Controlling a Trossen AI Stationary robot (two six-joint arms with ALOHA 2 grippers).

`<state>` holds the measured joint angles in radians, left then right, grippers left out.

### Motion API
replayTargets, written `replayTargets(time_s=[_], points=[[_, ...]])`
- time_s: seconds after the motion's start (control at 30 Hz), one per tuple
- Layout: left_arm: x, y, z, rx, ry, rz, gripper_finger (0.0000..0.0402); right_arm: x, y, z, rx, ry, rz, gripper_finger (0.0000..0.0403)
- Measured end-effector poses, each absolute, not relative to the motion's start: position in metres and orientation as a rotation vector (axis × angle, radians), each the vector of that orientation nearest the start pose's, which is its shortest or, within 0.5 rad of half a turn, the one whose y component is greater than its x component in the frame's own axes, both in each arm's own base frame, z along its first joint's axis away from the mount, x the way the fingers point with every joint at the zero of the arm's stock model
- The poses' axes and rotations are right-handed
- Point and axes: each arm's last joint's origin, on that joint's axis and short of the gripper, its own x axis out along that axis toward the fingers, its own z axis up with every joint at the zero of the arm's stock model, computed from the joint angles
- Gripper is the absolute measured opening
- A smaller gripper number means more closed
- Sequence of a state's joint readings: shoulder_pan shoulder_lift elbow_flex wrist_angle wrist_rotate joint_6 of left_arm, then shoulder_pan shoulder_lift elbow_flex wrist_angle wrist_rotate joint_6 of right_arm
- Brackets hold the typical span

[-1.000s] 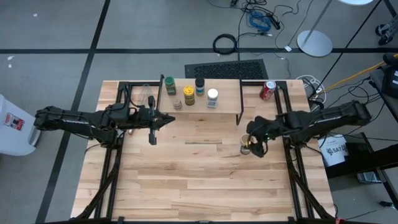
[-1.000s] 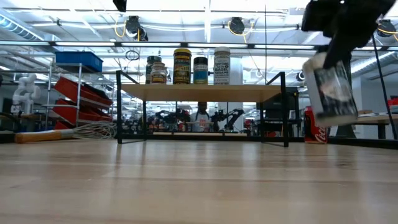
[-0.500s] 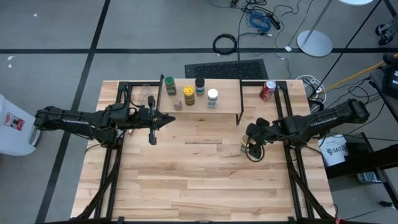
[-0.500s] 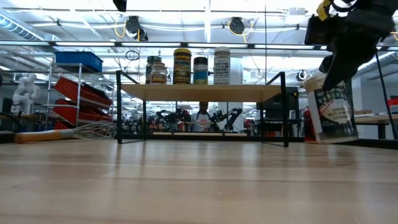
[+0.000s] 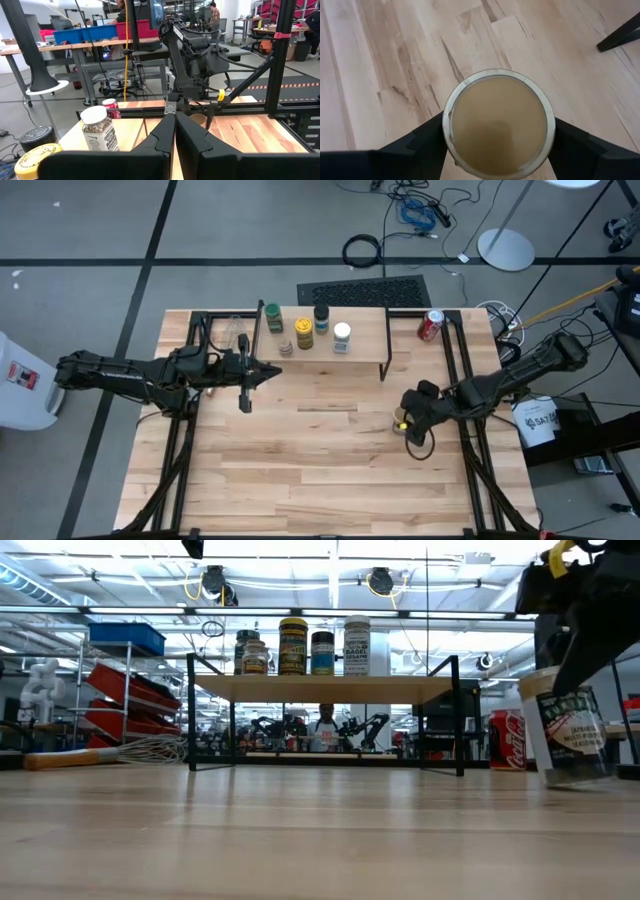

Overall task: Shelf spices
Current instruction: Remove the golden seasoning bottle from the shelf

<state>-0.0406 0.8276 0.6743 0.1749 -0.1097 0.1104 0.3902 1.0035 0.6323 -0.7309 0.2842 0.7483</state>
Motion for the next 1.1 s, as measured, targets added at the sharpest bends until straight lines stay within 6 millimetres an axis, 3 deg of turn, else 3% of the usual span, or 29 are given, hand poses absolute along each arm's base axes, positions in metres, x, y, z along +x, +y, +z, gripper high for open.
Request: replayTargets(time_s=[0.37,0.87,1.1], points=[[0.189,-0.005,0.322,0.082,-0.019,0.069,0.0022,0.162,0.057,0.209,0.291,0.915,-0.393,0.0274],[0.189,-0.005,0.322,0.079,-0.018,0.069,0.0022,0.171,0.061,0.199,0.238,0.958,-0.397,0.0275],[0.189,-0.005,0.322,0.083,-0.018,0.069,0.0022,0.172,0.062,0.201,0.229,0.951,-0.357,0.0310]])
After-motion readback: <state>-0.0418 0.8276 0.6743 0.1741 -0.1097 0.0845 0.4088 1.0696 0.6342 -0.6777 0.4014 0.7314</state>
